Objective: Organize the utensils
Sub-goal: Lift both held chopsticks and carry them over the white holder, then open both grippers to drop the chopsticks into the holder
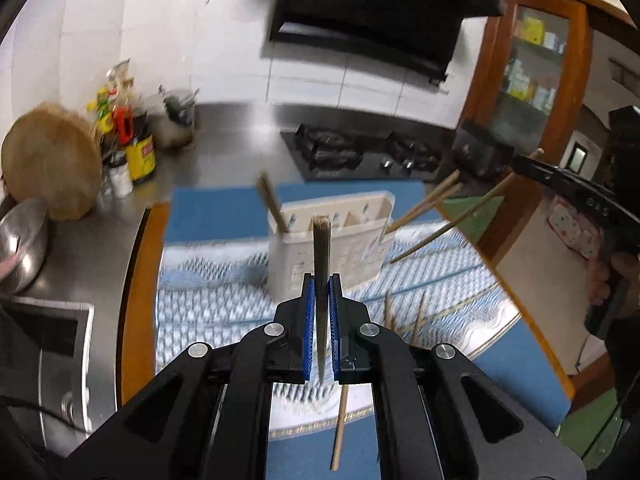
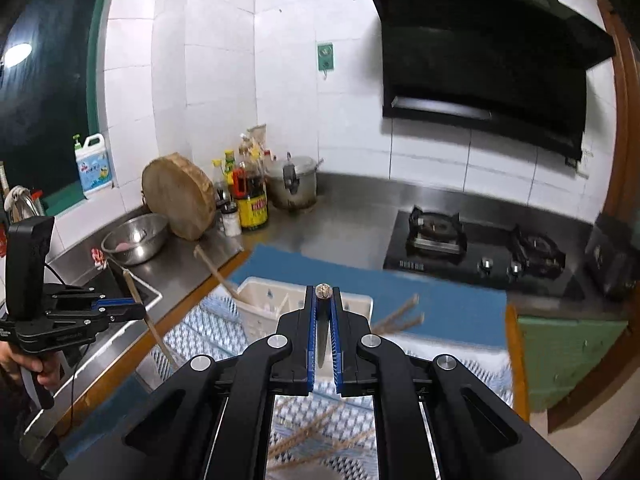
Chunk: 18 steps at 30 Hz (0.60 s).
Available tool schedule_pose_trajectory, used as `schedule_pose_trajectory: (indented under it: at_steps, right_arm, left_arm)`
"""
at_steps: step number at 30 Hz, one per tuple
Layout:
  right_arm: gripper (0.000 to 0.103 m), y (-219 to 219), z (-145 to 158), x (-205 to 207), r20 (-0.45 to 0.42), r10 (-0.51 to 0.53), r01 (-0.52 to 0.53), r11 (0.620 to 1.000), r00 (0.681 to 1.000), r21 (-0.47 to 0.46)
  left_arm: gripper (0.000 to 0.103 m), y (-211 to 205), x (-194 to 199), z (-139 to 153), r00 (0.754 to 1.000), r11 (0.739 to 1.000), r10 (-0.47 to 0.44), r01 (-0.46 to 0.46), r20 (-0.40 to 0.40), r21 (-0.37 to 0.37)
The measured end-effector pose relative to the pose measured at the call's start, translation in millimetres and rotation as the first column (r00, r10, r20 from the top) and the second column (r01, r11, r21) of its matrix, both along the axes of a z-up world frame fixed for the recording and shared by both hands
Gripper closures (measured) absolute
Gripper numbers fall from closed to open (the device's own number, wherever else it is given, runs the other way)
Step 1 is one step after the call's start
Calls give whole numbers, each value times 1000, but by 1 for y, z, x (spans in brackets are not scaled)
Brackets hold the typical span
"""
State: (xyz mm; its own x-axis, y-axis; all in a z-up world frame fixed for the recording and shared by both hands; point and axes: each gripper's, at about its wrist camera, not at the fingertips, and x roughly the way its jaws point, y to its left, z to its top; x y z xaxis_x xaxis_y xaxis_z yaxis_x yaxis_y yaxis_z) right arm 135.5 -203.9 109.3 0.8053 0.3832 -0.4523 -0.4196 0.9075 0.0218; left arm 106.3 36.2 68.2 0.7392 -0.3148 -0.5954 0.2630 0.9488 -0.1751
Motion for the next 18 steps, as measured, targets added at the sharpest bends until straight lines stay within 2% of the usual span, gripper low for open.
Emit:
schedule_pose_trajectory:
  at_steps: [5, 11, 15, 18]
  right_arm:
    - [97, 4, 25, 21, 49, -4, 4, 1000, 999, -13]
    - [97, 8, 29, 46, 45, -1, 1, 1000, 999, -14]
    - [97, 15, 23, 60, 27, -2, 3, 999, 1000, -34]
    - [97, 18, 12, 73, -7, -8, 7, 999, 1000, -34]
  left_arm:
    - [97, -8, 16, 42, 996, 999, -33, 36, 88, -35]
    - [97, -19, 39, 84, 977, 999, -14, 24, 215, -42]
    - [97, -25, 60, 93, 966, 999, 24, -15, 258, -35]
    - [97, -30, 79, 86, 962, 998, 57, -55, 266, -15]
